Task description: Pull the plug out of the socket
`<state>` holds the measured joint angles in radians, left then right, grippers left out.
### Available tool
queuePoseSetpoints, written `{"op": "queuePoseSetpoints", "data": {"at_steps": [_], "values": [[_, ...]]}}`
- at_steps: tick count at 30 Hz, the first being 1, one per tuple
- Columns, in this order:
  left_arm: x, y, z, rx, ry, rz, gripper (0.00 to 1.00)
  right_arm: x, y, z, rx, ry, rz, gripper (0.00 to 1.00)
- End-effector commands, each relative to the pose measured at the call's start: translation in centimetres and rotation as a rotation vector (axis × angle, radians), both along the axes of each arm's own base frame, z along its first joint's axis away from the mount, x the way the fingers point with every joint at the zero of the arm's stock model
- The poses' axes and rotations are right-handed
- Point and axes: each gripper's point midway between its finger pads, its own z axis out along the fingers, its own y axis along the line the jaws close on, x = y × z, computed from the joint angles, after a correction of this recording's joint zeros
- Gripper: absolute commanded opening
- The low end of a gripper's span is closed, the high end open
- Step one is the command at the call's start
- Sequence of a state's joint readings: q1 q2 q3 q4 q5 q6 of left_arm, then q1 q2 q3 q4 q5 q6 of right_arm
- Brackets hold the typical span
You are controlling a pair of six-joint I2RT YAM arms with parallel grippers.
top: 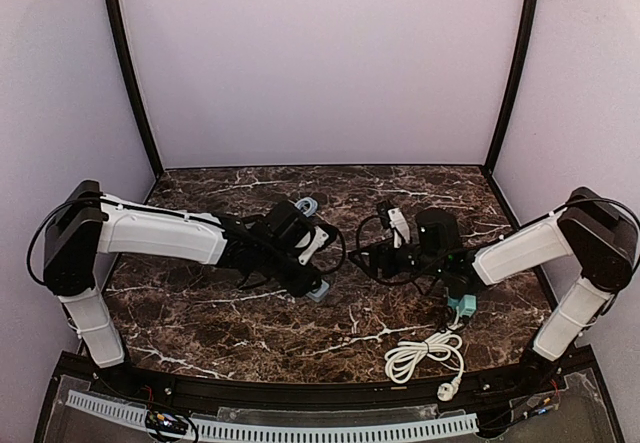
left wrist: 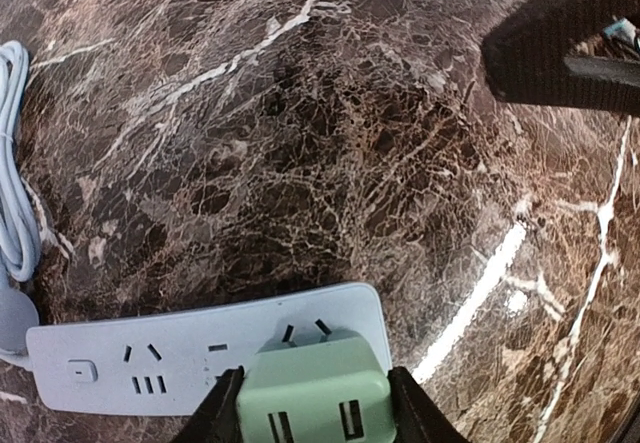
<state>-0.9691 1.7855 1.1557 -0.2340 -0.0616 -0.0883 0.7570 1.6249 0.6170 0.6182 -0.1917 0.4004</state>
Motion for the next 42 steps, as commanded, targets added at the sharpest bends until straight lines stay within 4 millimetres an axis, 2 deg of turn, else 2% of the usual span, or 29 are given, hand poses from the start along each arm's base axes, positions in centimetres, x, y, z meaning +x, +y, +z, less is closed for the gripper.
{"op": "queuePoseSetpoints", "data": {"at_steps": [1,3,6,7,8,9,10,11,12,13,14,15,16,20,24,28,37,42], "values": [[0.3,0.3,0.8,0.023,-0.043,-0.005,0.4,0.1,0.7,0.2,0.012,0.028,0.036,0.78],[0.1,0.5,1.0,0.024,-0.046,-0.015,0.35,0.1,0.9,0.2,0.009,0.03,0.045,0.77],[-1.5,0.1,1.9,-0.001,-0.044,-0.087,0.29,0.1,1.4,0.4,0.011,0.041,0.067,0.75],[-2.2,0.3,1.5,0.018,-0.053,-0.137,0.28,0.1,1.6,0.4,0.009,0.05,0.077,0.74],[-3.2,-0.2,2.3,-0.008,-0.064,-0.188,0.28,0.1,1.9,0.5,0.012,0.057,0.09,0.73],[-4.3,0.1,1.7,0.01,-0.074,-0.261,0.28,0.0,2.2,0.7,0.017,0.061,0.101,0.72],[-5.3,-0.4,2.5,-0.022,-0.095,-0.315,0.28,-0.1,2.4,0.8,0.026,0.066,0.115,0.71],[-6.0,0.1,1.9,0.0,-0.111,-0.363,0.28,-0.2,2.5,0.9,0.034,0.07,0.124,0.7],[-6.5,-0.1,2.6,-0.022,-0.13,-0.392,0.28,-0.3,2.7,1.0,0.041,0.074,0.131,0.69],[-7.0,0.3,2.3,-0.018,-0.131,-0.423,0.28,-0.4,2.7,1.1,0.048,0.079,0.138,0.69],[-7.6,0.1,3.0,-0.047,-0.134,-0.452,0.28,-0.6,2.9,1.3,0.058,0.082,0.148,0.68],[-8.1,0.4,2.8,-0.045,-0.134,-0.479,0.28,-0.8,3.1,1.5,0.071,0.086,0.162,0.67],[-8.6,0.3,3.3,-0.061,-0.141,-0.517,0.27,-1.1,3.4,1.7,0.087,0.096,0.181,0.65],[-9.9,0.9,3.1,-0.05,-0.136,-0.612,0.29,-2.8,5.3,1.9,0.145,0.157,0.316,0.53],[-10.8,1.0,2.3,-0.023,-0.089,-0.665,0.25,-4.4,7.7,1.3,0.145,0.201,0.423,0.4],[-11.1,1.2,1.5,-0.011,-0.063,-0.681,0.23,-5.6,9.8,1.6,0.192,0.254,0.513,0.29],[-10.8,1.6,0.6,0.029,-0.07,-0.678,0.22,-7.2,12.9,1.9,0.322,0.413,0.654,0.11],[-10.6,1.7,0.0,0.05,-0.063,-0.677,0.21,-8.3,14.5,1.1,0.343,0.493,0.699,0.04]]}}
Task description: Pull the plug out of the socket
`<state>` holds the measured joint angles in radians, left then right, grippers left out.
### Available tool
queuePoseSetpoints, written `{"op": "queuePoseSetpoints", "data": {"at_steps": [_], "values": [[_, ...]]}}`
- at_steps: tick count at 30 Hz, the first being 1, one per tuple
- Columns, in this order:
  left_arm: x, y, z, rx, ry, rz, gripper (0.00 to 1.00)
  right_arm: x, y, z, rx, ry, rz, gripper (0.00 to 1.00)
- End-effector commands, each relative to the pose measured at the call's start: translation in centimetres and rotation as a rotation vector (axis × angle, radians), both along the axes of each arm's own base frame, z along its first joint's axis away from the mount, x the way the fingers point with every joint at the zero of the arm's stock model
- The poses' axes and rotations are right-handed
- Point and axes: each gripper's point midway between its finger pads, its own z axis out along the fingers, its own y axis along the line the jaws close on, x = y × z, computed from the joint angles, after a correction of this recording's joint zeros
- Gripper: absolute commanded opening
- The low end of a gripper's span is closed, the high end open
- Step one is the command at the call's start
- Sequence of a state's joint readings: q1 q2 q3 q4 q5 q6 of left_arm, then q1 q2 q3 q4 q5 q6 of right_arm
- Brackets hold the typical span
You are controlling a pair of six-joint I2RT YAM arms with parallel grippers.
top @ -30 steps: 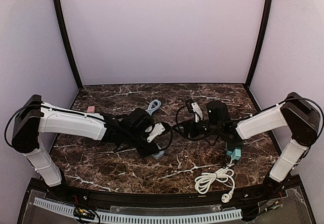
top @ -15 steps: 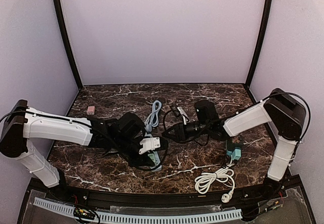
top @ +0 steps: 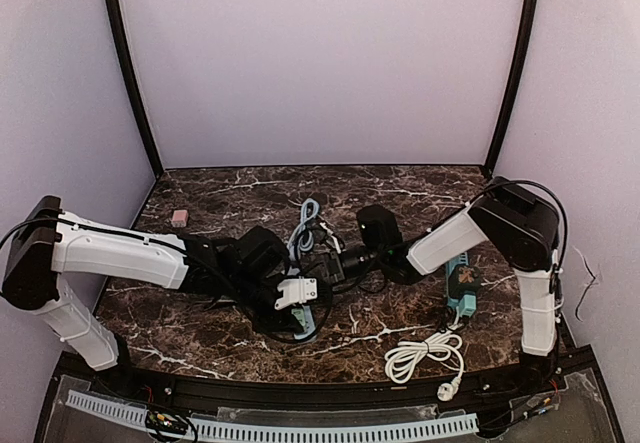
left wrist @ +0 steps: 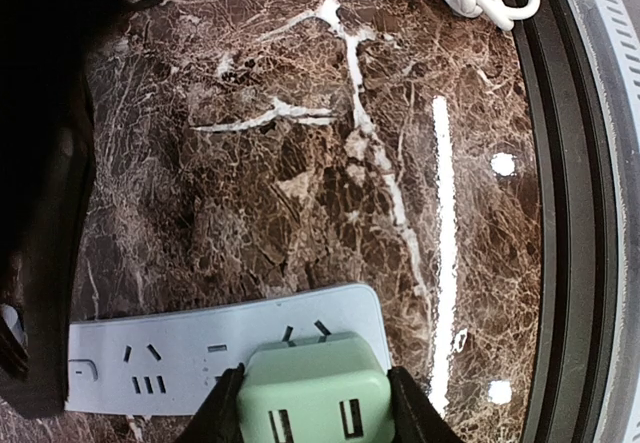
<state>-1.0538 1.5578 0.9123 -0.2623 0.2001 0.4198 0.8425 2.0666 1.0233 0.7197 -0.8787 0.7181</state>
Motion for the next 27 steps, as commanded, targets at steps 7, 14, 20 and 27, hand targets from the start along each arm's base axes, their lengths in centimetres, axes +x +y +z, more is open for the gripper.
{"op": "queuePoseSetpoints", "data": {"at_steps": [7,14,20,27], "values": [[0.2,-0.2,-0.1,0.015,-0.016,-0.019,0.21,-1.8,2.6,-0.9,0.023,0.145,0.091,0.0],[0.5,-0.3,0.0,0.018,-0.022,-0.006,0.21,-1.4,2.8,-3.5,-0.054,0.17,0.066,0.0],[0.5,-0.4,0.4,0.01,-0.028,-0.001,0.21,-1.1,2.8,-5.4,-0.105,0.186,0.051,0.17],[0.7,-0.4,1.2,-0.005,-0.043,0.006,0.21,-0.9,2.7,-6.7,-0.143,0.195,0.033,0.29]]}}
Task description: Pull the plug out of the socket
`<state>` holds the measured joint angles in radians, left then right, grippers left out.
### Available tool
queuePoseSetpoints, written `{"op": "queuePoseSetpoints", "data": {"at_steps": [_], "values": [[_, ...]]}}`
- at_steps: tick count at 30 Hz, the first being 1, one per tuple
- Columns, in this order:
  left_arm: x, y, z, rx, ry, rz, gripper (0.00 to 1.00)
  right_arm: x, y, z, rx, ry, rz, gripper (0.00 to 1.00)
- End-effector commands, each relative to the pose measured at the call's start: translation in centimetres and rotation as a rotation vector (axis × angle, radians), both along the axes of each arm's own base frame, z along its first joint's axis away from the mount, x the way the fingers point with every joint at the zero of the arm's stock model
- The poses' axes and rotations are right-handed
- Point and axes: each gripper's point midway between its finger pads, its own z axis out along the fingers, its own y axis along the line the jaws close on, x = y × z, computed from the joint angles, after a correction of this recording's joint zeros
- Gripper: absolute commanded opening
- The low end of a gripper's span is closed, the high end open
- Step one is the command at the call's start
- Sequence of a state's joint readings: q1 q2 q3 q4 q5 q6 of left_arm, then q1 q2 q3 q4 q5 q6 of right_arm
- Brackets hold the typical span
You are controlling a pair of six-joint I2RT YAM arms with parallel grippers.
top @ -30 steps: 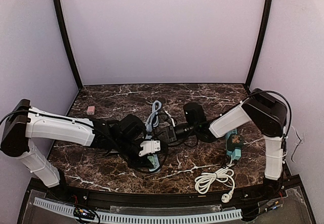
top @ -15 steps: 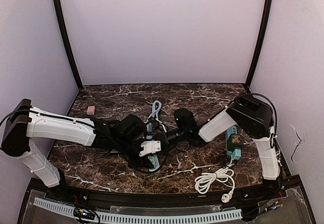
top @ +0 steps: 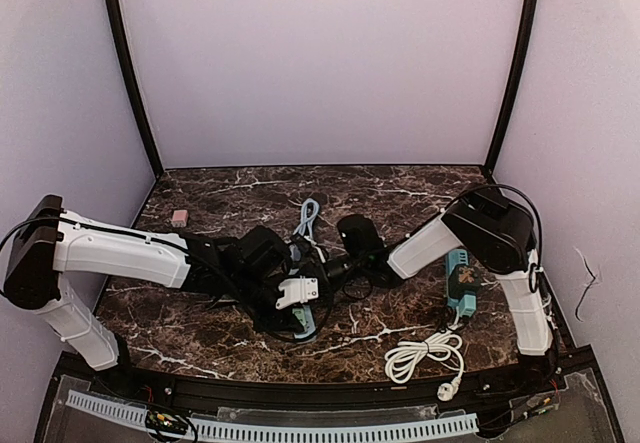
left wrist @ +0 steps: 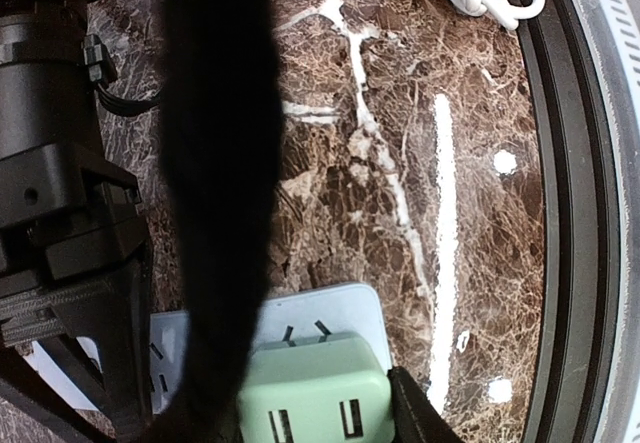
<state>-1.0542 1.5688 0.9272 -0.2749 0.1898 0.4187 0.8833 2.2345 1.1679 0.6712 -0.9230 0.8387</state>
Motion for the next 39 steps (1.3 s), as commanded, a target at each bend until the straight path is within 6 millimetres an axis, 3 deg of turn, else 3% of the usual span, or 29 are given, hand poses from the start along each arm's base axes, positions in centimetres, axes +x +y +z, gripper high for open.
{"op": "queuePoseSetpoints", "data": {"at_steps": [1,14,18,22,25,34,39], "values": [[0.6,-0.4,1.4,-0.021,-0.043,0.001,0.21,0.0,-0.2,-3.2,-0.08,0.021,-0.016,0.29],[1.4,-1.7,4.7,-0.093,-0.018,0.098,0.21,-0.2,-0.8,-5.4,-0.134,0.037,-0.03,0.28],[1.2,-1.5,4.0,-0.078,-0.012,0.084,0.21,-0.3,-0.9,-5.7,-0.145,0.037,-0.032,0.27],[0.9,-1.3,3.5,-0.051,-0.111,0.04,0.2,-0.2,-1.0,-6.1,-0.156,0.032,-0.034,0.26],[2.5,-1.4,3.9,-0.013,-0.154,0.119,0.2,-0.2,-1.0,-6.4,-0.168,0.031,-0.038,0.26],[1.9,-2.2,1.9,0.082,0.055,0.192,0.21,-0.3,-1.2,-7.2,-0.192,0.041,-0.047,0.25],[1.8,-1.9,1.6,0.115,0.07,0.19,0.2,-0.3,-1.2,-7.4,-0.196,0.039,-0.048,0.24]]}}
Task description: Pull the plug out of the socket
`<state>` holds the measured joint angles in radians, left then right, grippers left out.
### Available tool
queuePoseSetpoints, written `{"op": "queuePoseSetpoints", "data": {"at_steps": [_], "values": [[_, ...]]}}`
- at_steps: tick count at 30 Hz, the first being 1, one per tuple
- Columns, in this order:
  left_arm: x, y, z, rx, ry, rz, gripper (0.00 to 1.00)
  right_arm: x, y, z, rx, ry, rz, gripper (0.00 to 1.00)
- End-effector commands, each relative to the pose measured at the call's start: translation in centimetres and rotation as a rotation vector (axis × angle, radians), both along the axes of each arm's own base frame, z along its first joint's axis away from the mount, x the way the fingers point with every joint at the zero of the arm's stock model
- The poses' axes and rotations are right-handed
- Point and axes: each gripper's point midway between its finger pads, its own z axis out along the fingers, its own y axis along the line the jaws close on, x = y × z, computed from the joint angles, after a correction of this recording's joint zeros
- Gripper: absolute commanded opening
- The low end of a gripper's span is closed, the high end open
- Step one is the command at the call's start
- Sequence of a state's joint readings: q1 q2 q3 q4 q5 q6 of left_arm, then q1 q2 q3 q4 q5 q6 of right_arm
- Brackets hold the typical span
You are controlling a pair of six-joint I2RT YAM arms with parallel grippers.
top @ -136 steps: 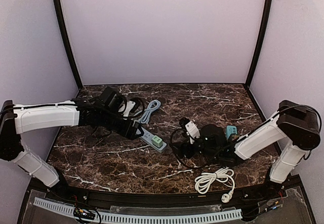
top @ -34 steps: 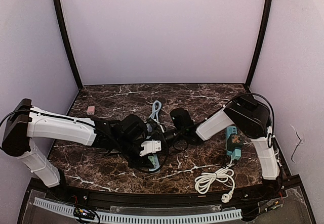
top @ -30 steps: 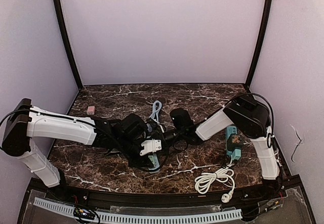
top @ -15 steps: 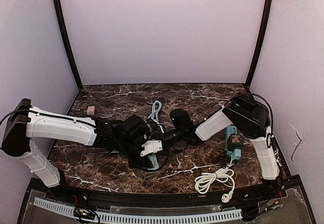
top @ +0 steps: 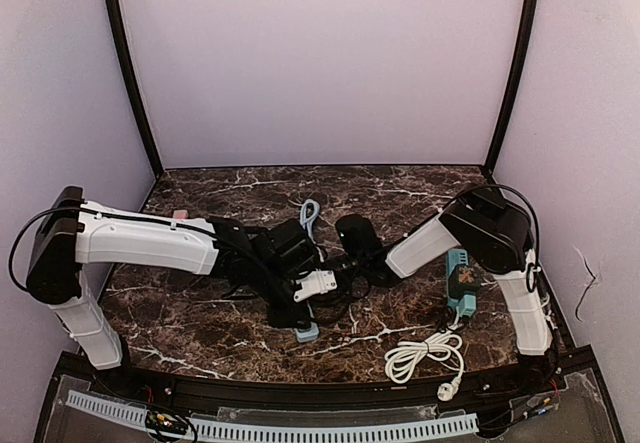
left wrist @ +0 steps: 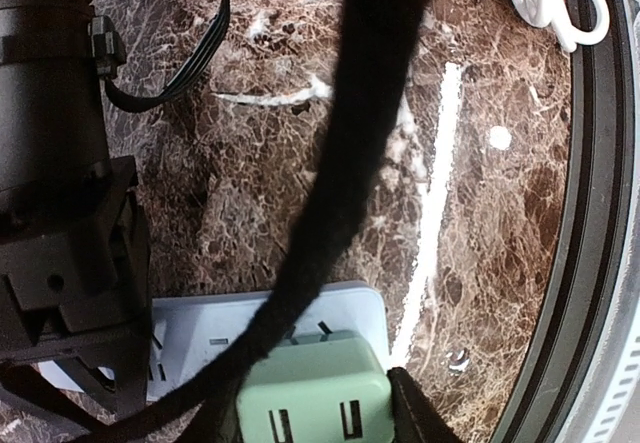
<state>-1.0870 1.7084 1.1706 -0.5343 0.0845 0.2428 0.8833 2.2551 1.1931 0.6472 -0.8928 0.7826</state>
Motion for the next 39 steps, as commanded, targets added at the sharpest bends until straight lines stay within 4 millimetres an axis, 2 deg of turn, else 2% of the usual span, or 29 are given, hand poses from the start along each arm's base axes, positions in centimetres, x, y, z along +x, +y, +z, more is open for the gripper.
{"op": "queuePoseSetpoints", "data": {"at_steps": [1,2,3,4,5,6,7,8,10,12,15,16,17,21,26,29,35,39], "values": [[0.7,-0.9,1.1,-0.051,-0.018,0.017,0.19,-1.0,-1.6,-6.7,-0.189,0.091,-0.042,0.24],[0.7,-0.9,1.9,-0.077,-0.041,0.007,0.18,-1.0,-1.6,-6.8,-0.189,0.09,-0.042,0.24],[0.8,-0.8,1.8,-0.097,-0.062,0.006,0.16,-1.0,-1.6,-6.9,-0.19,0.09,-0.042,0.23],[0.8,-0.8,3.2,-0.139,-0.094,0.001,0.16,-1.1,-1.7,-7.0,-0.192,0.091,-0.043,0.23],[1.1,-0.7,3.2,-0.164,-0.123,0.004,0.16,-1.0,-1.7,-7.0,-0.194,0.09,-0.045,0.23],[1.2,-0.7,4.6,-0.206,-0.157,0.001,0.16,-1.0,-1.7,-7.1,-0.197,0.089,-0.048,0.22],[1.4,-0.7,4.9,-0.234,-0.185,0.005,0.16,-1.0,-1.8,-7.2,-0.2,0.089,-0.049,0.22],[1.6,-0.6,6.2,-0.27,-0.219,0.001,0.16,-1.0,-1.8,-7.2,-0.201,0.088,-0.05,0.22],[1.7,-0.7,7.2,-0.306,-0.267,-0.014,0.15,-1.0,-1.8,-7.4,-0.205,0.088,-0.051,0.22],[2.2,-0.4,7.4,-0.278,-0.325,-0.021,0.14,-1.1,-1.9,-7.5,-0.209,0.087,-0.051,0.22],[2.4,-0.6,7.5,-0.26,-0.316,0.007,0.15,-1.0,-2.0,-7.7,-0.215,0.086,-0.055,0.22],[2.2,-0.5,6.4,-0.228,-0.276,0.013,0.15,-1.0,-2.0,-7.8,-0.219,0.085,-0.057,0.21],[2.6,-1.0,7.1,-0.245,-0.247,0.047,0.16,-1.0,-2.1,-7.9,-0.222,0.081,-0.057,0.21],[1.8,-1.9,4.7,-0.202,-0.045,0.08,0.18,-1.0,-2.2,-8.0,-0.228,0.076,-0.057,0.21],[1.1,-2.2,3.8,-0.204,0.08,0.083,0.19,-1.0,-2.2,-8.0,-0.229,0.077,-0.055,0.21],[0.5,-2.2,4.9,-0.245,0.074,0.037,0.18,-1.0,-2.2,-7.9,-0.225,0.076,-0.055,0.21],[0.2,-1.0,6.6,-0.27,0.015,0.014,0.18,-0.9,-2.1,-7.6,-0.213,0.074,-0.056,0.21],[-0.1,-0.1,6.9,-0.228,0.031,0.029,0.18,-0.8,-1.8,-6.4,-0.182,0.065,-0.056,0.24]]}}
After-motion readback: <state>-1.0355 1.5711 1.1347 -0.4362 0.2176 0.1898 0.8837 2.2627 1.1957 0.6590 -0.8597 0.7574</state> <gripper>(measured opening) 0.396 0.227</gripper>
